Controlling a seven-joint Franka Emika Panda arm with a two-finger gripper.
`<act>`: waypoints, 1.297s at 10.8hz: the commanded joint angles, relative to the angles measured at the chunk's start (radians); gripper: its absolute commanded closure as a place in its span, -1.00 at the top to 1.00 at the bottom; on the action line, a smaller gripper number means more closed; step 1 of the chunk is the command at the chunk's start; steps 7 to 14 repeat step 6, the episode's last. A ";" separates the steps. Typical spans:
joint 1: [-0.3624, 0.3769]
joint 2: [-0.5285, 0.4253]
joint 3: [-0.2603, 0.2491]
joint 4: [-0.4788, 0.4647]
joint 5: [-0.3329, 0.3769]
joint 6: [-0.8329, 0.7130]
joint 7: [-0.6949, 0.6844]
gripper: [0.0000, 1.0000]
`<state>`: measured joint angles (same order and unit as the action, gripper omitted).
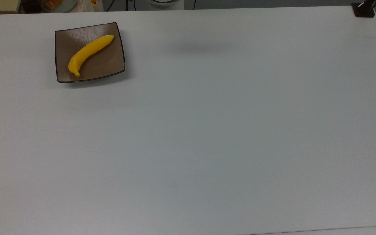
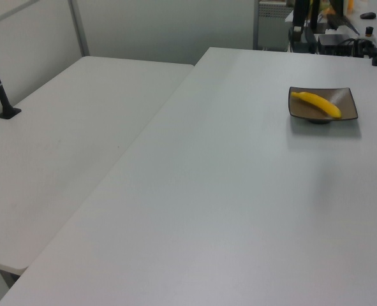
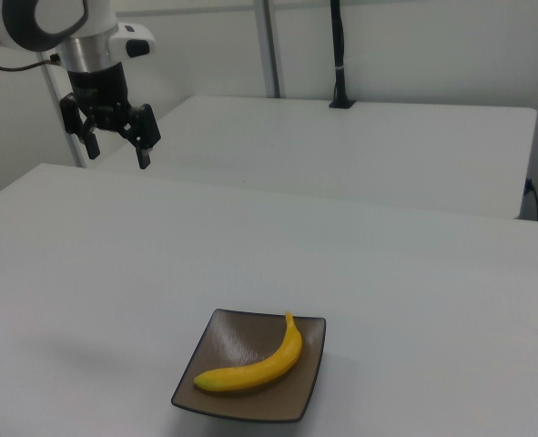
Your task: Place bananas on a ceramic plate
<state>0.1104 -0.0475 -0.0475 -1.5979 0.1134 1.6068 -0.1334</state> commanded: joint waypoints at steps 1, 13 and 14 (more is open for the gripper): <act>0.003 0.018 0.014 -0.025 -0.020 0.054 -0.061 1.00; 0.008 0.032 0.015 -0.057 -0.024 0.116 -0.081 1.00; 0.008 0.032 0.015 -0.057 -0.024 0.116 -0.081 1.00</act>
